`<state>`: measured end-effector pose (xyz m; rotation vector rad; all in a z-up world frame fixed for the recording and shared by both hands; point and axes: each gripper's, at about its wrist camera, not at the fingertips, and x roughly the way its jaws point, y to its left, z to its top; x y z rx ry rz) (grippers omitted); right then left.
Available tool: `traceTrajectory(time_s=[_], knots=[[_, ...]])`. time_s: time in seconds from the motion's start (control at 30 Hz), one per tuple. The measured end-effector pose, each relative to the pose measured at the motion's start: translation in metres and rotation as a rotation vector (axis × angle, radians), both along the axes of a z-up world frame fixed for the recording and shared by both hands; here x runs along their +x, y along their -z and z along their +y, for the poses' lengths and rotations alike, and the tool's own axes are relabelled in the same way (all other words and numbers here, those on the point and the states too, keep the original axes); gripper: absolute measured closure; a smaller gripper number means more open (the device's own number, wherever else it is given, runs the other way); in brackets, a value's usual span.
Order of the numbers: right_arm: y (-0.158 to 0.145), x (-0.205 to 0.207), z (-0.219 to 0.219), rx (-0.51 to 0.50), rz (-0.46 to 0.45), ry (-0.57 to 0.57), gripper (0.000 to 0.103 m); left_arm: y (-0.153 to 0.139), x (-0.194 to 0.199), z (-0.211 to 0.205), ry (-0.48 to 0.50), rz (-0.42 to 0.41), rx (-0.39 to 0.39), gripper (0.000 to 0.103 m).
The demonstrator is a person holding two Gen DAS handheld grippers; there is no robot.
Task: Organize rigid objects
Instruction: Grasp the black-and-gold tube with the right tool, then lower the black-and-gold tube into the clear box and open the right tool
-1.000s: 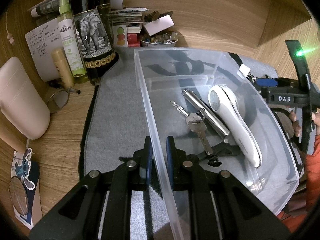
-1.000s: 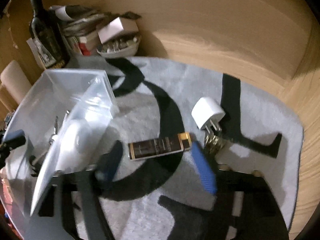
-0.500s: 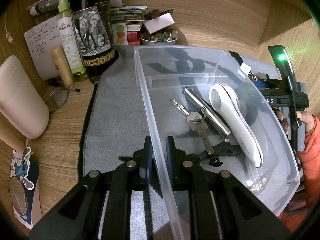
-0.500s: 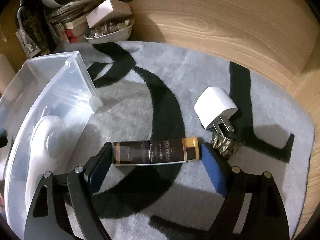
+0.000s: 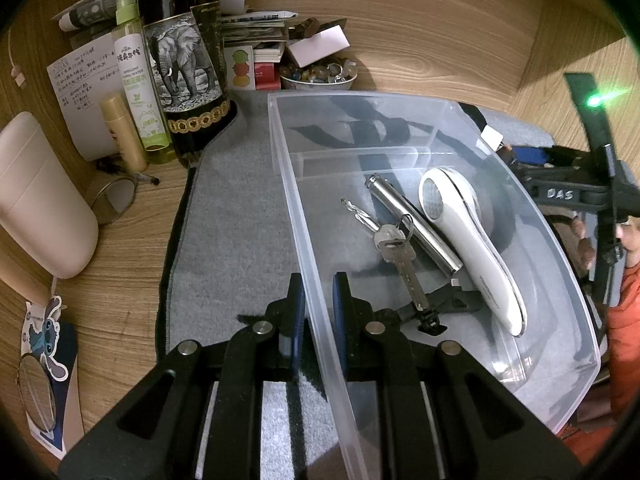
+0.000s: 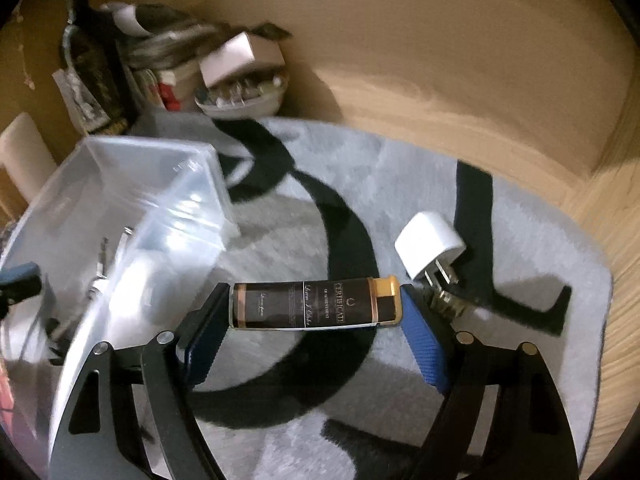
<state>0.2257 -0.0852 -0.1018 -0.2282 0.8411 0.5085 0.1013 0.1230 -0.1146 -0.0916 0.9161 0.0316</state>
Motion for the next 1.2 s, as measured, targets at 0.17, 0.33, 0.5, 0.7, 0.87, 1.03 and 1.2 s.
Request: traceTrajectory(time_s=[0.17, 0.33, 0.5, 0.7, 0.87, 1.03, 1.2], knots=[[-0.029, -0.017, 0.003, 0.030, -0.071, -0.026, 0.023, 0.000, 0.000, 0.000, 0.000, 0.000, 0.000, 0.090], [-0.053, -0.033, 0.014, 0.043, -0.153, -0.065, 0.023, 0.000, 0.000, 0.001, -0.001, -0.001, 0.000, 0.090], [-0.067, -0.049, 0.028, 0.062, -0.193, -0.122, 0.023, 0.000, 0.001, 0.002, -0.003, 0.000, -0.003, 0.090], [-0.067, -0.064, 0.050, 0.047, -0.199, -0.199, 0.023, 0.000, 0.001, 0.002, -0.003, -0.002, -0.002, 0.090], [-0.057, -0.071, 0.068, 0.022, -0.183, -0.258, 0.023, -0.001, -0.001, 0.001, -0.003, -0.006, -0.001, 0.090], [-0.044, -0.079, 0.085, -0.004, -0.140, -0.321, 0.023, -0.002, -0.001, 0.000, -0.003, -0.006, 0.000, 0.090], [-0.029, -0.087, 0.099, -0.052, -0.102, -0.373, 0.023, -0.002, -0.001, 0.000, -0.003, -0.007, 0.000, 0.090]])
